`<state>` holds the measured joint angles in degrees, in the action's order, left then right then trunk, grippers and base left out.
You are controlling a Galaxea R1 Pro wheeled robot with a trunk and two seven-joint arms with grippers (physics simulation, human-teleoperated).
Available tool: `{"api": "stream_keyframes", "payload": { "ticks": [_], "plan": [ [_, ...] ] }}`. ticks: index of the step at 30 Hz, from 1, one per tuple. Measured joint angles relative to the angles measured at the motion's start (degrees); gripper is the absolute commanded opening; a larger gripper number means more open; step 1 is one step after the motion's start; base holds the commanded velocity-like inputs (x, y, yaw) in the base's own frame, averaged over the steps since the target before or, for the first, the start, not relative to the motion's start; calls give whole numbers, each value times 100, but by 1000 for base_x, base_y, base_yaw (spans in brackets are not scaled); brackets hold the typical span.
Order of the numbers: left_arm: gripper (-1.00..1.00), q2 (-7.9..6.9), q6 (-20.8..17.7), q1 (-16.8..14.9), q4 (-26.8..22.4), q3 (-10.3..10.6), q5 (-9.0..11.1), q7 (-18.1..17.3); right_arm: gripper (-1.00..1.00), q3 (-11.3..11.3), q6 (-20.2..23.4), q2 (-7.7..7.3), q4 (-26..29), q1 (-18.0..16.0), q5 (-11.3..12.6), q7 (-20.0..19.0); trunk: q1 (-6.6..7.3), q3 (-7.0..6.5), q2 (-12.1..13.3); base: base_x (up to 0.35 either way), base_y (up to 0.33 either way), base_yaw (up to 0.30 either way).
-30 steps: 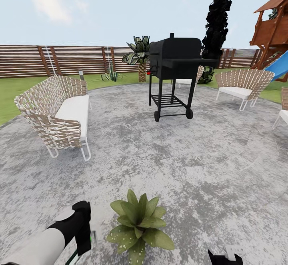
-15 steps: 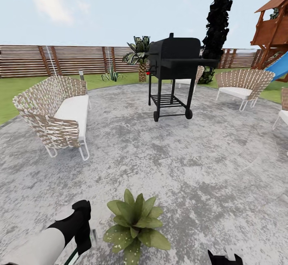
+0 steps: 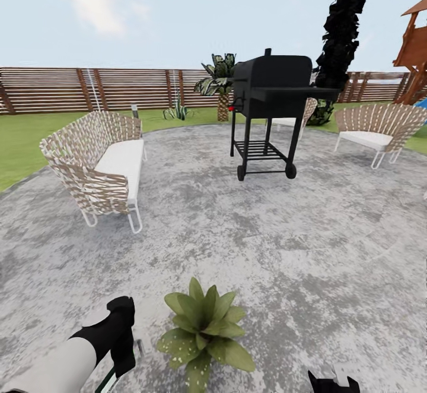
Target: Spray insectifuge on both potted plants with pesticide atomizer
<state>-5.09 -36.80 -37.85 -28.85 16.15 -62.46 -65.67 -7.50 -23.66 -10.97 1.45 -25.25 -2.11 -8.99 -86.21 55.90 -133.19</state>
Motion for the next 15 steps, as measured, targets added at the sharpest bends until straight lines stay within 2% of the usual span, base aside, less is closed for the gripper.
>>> {"api": "stream_keyframes", "payload": {
  "ticks": [4,10,15],
  "plan": [
    [-100,-3,-1,0,-6,7,-1,-1,100,0,0,1,-1,-2,-4,2,0,0,0,-208,-191,242],
    [-100,2,-8,1,-6,2,1,15,100,0,0,0,-2,2,-5,1,2,0,0,-45,-233,276],
    [-100,11,-10,-1,-6,-22,5,63,100,-1,2,1,0,1,-5,-3,2,0,0,-16,-62,278]
  ]
}}
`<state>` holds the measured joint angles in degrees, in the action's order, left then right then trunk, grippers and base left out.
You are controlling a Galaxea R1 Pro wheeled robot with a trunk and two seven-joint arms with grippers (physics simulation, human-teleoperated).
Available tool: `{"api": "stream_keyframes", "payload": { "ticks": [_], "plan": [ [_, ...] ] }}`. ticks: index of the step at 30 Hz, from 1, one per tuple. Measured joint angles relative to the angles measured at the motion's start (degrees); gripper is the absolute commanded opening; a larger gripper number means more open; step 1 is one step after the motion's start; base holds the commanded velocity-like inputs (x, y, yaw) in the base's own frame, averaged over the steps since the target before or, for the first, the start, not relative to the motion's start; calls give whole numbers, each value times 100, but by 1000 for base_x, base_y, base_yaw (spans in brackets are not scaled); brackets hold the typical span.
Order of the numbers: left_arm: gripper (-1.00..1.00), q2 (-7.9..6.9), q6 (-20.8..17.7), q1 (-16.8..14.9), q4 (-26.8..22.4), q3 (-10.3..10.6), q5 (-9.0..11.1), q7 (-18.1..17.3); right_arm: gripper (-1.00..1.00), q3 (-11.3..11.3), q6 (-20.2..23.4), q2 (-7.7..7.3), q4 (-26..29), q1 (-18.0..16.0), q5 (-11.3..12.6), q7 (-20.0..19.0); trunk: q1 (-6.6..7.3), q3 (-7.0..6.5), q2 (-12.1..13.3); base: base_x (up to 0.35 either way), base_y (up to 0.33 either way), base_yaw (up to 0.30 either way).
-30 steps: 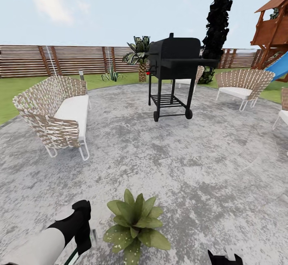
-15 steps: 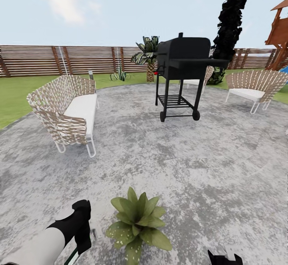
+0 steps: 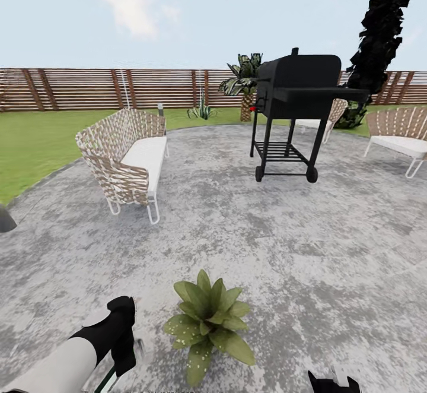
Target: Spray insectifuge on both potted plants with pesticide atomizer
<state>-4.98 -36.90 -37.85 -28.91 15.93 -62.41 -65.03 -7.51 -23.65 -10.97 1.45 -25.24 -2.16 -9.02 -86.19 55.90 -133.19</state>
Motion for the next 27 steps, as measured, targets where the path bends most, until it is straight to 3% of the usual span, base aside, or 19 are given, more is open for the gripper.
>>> {"api": "stream_keyframes", "payload": {
  "ticks": [3,7,9,17,27],
  "plan": [
    [-100,0,-35,0,0,-37,9,51,100,0,0,0,0,1,0,3,0,0,0,-1,-5,278],
    [-100,9,-186,-1,2,-430,20,272,100,0,0,0,0,1,0,5,0,0,0,0,-1,278],
    [-100,19,-201,4,6,-487,27,356,100,0,0,0,0,1,0,5,0,0,0,0,0,278],
    [-100,204,-212,6,15,-511,34,426,100,-1,-4,-29,3,0,3,6,0,0,0,0,-81,56],
    [-100,221,-218,8,20,-508,29,479,100,1,-10,-15,8,3,6,-1,0,0,0,0,-269,0]
  ]
}}
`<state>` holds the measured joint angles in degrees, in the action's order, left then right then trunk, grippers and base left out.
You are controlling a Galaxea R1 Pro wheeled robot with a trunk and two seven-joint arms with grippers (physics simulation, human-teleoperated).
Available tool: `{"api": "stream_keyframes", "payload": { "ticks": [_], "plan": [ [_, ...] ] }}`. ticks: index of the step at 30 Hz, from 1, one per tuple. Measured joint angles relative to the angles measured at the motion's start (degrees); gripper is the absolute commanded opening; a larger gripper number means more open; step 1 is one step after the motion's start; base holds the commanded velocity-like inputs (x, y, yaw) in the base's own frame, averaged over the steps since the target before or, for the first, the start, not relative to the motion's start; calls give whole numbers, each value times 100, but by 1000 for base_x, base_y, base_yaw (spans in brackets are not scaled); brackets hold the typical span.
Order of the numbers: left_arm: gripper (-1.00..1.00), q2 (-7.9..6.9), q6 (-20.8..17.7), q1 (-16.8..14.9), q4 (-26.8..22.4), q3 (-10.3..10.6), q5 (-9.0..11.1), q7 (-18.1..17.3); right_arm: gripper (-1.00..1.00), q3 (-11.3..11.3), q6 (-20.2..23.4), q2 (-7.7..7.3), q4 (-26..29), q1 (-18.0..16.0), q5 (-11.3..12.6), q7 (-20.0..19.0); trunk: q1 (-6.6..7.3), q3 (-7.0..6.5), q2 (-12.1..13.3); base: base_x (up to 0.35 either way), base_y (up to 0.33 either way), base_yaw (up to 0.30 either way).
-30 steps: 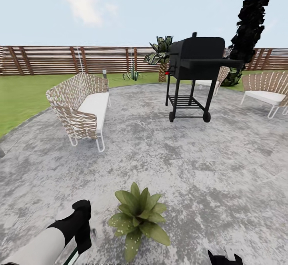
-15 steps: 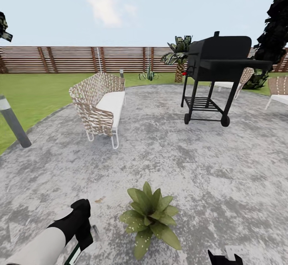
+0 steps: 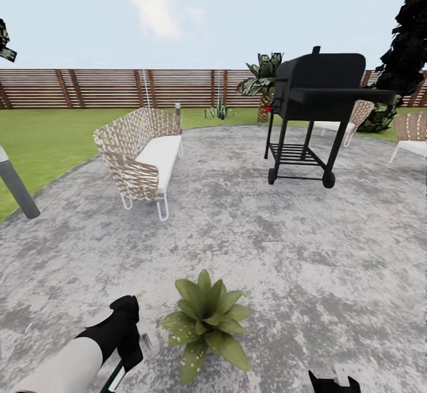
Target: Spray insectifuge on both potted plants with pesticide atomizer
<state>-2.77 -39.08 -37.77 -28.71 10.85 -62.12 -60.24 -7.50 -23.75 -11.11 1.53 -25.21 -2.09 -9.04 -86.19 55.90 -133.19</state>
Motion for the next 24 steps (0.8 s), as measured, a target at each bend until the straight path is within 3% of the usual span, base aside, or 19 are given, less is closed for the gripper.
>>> {"api": "stream_keyframes", "payload": {
  "ticks": [4,24],
  "plan": [
    [-100,14,-1,1,-2,2,0,1,100,0,3,5,0,-2,1,5,0,0,0,0,-274,138],
    [-100,25,0,2,-6,3,-8,6,100,4,4,6,-5,-1,-3,6,0,0,0,0,-274,273]
  ]
}}
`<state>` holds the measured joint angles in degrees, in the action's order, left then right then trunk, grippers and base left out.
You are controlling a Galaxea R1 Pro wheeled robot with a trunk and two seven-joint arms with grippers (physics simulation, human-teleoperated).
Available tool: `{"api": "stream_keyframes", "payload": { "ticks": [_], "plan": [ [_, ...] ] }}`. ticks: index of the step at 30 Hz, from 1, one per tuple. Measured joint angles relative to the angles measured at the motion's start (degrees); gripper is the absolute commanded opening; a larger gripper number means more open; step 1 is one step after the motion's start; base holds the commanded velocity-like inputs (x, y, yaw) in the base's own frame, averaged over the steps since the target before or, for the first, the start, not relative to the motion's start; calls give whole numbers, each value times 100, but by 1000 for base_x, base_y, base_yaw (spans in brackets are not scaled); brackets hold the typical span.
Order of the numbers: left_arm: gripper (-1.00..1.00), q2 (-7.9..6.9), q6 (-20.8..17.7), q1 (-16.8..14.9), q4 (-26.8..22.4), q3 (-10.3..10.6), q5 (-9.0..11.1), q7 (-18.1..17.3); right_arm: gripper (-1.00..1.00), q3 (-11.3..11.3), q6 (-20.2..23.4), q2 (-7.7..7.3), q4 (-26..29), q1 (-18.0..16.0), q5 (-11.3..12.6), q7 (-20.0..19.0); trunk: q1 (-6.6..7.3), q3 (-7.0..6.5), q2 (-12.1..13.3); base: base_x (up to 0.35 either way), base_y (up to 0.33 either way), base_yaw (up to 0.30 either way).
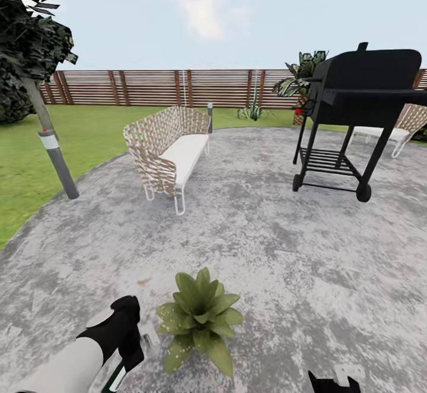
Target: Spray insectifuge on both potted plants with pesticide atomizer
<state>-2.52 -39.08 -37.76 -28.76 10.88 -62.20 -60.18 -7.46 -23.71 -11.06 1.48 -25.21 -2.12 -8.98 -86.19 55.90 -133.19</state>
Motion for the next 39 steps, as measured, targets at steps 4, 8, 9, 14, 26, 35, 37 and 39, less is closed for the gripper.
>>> {"api": "stream_keyframes", "payload": {
  "ticks": [4,8,9,14,26,35,37,39],
  "plan": [
    [-100,-13,0,4,84,9,-4,-1,100,-3,-1,0,3,-1,0,-2,0,0,0,33,-121,75],
    [-100,-26,6,326,93,10,15,340,100,-1,0,0,4,0,1,-2,0,1,0,1,-4,2],
    [-100,-30,5,357,98,-15,109,481,100,-1,0,0,4,0,1,-2,0,0,0,0,0,0],
    [-100,-37,14,450,96,-90,601,609,100,-2,3,0,-1,-1,-4,0,0,0,0,0,0,0],
    [-100,-74,-11,455,135,-282,715,1044,100,3,0,0,-2,-3,-3,1,0,0,0,0,0,125],
    [-100,-158,48,455,123,-1136,702,1059,100,-4,-1,-6,-1,1,0,2,0,0,0,0,-123,117],
    [-100,-145,47,453,104,-1181,700,1159,100,-5,-4,-19,2,0,-2,2,0,0,0,0,-270,2],
    [-100,-115,43,455,103,-1200,710,1276,100,-4,-3,-25,4,1,-2,0,0,0,0,0,-273,0]
  ]
}}
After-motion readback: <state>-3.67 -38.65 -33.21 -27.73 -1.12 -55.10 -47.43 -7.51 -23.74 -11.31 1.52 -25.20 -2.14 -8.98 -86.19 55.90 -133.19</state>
